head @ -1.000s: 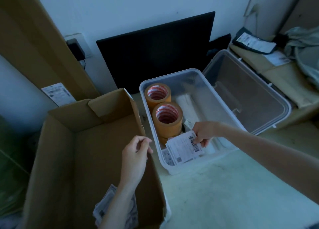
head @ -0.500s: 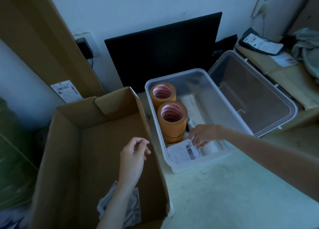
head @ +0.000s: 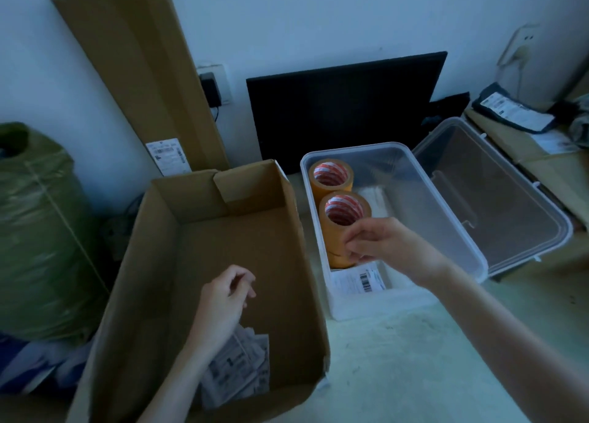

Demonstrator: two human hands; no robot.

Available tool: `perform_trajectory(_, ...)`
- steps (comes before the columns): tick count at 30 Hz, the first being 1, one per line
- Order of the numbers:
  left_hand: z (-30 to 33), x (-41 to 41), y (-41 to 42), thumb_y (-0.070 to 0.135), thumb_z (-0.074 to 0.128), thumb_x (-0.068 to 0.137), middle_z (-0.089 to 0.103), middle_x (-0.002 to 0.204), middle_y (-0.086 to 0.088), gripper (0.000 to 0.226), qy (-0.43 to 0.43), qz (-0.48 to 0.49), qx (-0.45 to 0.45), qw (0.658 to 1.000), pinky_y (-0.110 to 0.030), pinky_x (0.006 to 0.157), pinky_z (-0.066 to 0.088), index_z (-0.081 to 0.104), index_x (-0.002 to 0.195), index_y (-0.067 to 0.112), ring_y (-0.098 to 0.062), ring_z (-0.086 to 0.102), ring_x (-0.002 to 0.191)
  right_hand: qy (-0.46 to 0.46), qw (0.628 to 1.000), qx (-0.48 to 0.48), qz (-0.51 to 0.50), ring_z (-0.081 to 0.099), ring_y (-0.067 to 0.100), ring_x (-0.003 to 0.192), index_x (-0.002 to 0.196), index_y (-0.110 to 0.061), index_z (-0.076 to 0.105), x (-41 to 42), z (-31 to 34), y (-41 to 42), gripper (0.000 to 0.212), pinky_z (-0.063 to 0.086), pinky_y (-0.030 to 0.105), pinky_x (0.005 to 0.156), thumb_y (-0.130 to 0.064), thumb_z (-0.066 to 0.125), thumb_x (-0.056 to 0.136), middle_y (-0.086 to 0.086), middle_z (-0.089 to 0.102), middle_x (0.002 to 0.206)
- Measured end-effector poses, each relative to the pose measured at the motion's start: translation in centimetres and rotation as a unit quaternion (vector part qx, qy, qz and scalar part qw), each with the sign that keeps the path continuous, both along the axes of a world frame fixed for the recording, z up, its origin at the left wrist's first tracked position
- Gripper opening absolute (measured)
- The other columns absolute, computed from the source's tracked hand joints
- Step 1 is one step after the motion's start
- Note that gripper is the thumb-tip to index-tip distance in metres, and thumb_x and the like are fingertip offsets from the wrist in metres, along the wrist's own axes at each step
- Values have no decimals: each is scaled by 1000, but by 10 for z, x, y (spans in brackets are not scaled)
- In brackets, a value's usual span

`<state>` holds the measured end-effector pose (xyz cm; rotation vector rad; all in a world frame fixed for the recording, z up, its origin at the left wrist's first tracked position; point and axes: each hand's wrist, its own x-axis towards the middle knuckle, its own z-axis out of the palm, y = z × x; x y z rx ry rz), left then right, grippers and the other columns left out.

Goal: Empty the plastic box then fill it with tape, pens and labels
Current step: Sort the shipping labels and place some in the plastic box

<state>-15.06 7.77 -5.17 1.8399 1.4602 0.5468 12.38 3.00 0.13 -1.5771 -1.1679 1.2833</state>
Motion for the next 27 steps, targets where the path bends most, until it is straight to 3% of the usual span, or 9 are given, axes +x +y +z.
perform_trajectory(2, -6, -16, -4, 24, 48, 97, 62, 82, 7, 13, 44, -12, -2, 999, -16, 63, 46, 56, 94, 34, -2, 60, 75, 41, 999, 23, -7, 68, 20, 74, 93, -1, 66, -26, 3, -5, 10, 58, 32, 78, 5, 59, 87, 8, 71, 77)
perform_trajectory(6, -30, -40, -12, 30, 50, 96, 59, 102, 14, 16, 135, -40, -29, 990, -20, 80, 50, 53, 112, 32, 3, 57, 91, 83, 996, 28, 19, 70, 21, 76, 92, -7, 65, -79, -6, -11, 12, 58, 30, 76, 1, 58, 89, 8, 72, 81)
perform_trajectory(11, -66, -45, -6, 35, 52, 94, 37, 143, 0, 47, 267, -104, -113, 951, -33, 96, 45, 40, 139, 28, -19, 45, 124, 70, 997, -5, 24, 71, 20, 80, 95, -10, 65, -116, -25, -15, 13, 58, 27, 75, -1, 57, 90, 9, 72, 86)
perform_trajectory(16, -87, -42, -2, 31, 60, 90, 21, 151, -9, 76, 404, -178, -156, 883, -50, 105, 36, 16, 150, 19, -33, 27, 136, 52, 999, -18, -2, 71, 18, 79, 95, -11, 65, -119, -31, -17, 15, 58, 28, 77, 0, 56, 90, 8, 72, 86)
perform_trajectory(20, -94, -51, 11, 21, 59, 90, 10, 156, -11, 72, 480, -272, -73, 831, -53, 113, 20, 17, 149, 21, -35, 14, 141, 70, 997, -16, -18, 71, 23, 80, 96, -7, 65, -113, -30, -20, 14, 58, 32, 78, 2, 56, 90, 11, 72, 85)
perform_trajectory(24, -93, -55, 16, 22, 56, 92, 13, 156, -14, 66, 518, -376, 43, 767, -48, 112, 17, 21, 148, 20, -35, 16, 140, 71, 997, -16, -18, 71, 23, 80, 96, -6, 65, -113, -32, -22, 15, 58, 31, 76, 3, 56, 90, 11, 72, 83)
perform_trajectory(27, -90, -55, 17, 20, 54, 92, 22, 152, -16, 61, 517, -382, 74, 762, -46, 112, 19, 27, 146, 13, -35, 21, 138, 65, 998, -15, -8, 71, 22, 80, 95, -8, 65, -115, -33, -23, 15, 58, 30, 76, 3, 56, 90, 10, 72, 84)
